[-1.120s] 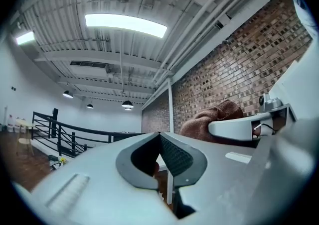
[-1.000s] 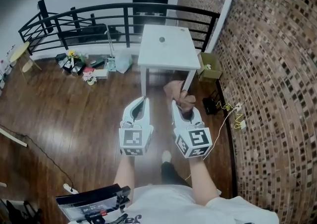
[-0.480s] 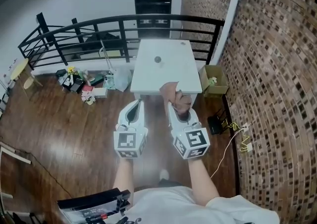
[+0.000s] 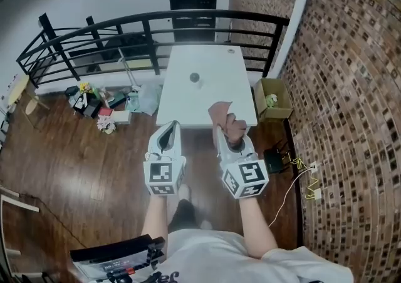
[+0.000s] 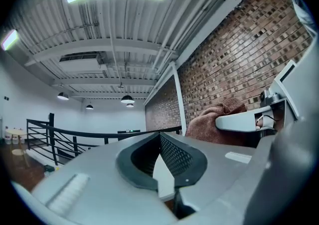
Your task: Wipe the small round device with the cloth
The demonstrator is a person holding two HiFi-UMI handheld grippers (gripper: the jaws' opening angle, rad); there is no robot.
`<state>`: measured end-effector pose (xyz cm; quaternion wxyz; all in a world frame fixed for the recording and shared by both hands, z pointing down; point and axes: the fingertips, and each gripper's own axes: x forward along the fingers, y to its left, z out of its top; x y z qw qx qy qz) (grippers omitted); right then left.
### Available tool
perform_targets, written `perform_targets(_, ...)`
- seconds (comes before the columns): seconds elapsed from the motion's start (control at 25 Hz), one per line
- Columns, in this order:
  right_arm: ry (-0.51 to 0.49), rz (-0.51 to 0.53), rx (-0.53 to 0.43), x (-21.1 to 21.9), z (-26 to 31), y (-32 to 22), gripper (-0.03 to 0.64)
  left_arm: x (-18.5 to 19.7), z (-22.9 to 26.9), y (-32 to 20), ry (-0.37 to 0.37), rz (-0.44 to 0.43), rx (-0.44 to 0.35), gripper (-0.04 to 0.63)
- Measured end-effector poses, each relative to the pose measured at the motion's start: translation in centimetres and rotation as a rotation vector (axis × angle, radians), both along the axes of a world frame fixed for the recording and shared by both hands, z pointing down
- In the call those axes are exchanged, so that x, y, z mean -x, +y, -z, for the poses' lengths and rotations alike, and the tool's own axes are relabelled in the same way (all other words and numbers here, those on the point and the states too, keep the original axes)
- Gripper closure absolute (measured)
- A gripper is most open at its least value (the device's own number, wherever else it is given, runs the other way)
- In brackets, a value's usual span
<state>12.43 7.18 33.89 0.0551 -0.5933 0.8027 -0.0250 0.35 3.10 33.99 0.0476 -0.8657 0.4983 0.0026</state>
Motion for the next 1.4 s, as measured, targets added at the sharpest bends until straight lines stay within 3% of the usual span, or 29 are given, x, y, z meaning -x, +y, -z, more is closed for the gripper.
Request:
perform_targets(0.28,0.042,-0.035,0.009,-1.9,-1.5,-10.8,0.598,-2.8,-1.0,-11.2,0.044,-0.071,0.025,0.579)
perform_targets(0.64,0.041,-0.086,0.01,-2.9,-0.4,-29.4,0.598,-2.5,-0.9,-29.5,0.046,-0.113,0.005,0.578)
perform_targets(0.88,0.068,-0.082,0.051,-2.0,-2.4,-37.4,0.598,-2.9,-3.8,-37.0,0.08,-0.186,0.062,0.578)
perform_targets(1.0,0.055,-0.076,0.111,-2.6,-5.4,-39.2,0.598,-3.5,-8.0,-38.3,0.047,-0.188,0.139,0.575)
perform_targets(1.08,0.037,-0.075,0.144,-3.2,-7.4,-40.8,0.598,-4.1,-11.1,-39.6,0.008,-0.19,0.194,0.522)
perform_targets(1.24,0.014,-0.055,0.184,-4.2,-10.0,-44.8,0.598,-5.0,-17.2,-42.8,-0.073,-0.178,0.293,0.485)
perform_targets(1.4,-0.001,-0.028,0.229,-5.5,-12.6,-47.3,0.597,-6.3,-24.4,-44.4,-0.17,-0.155,0.405,0.363)
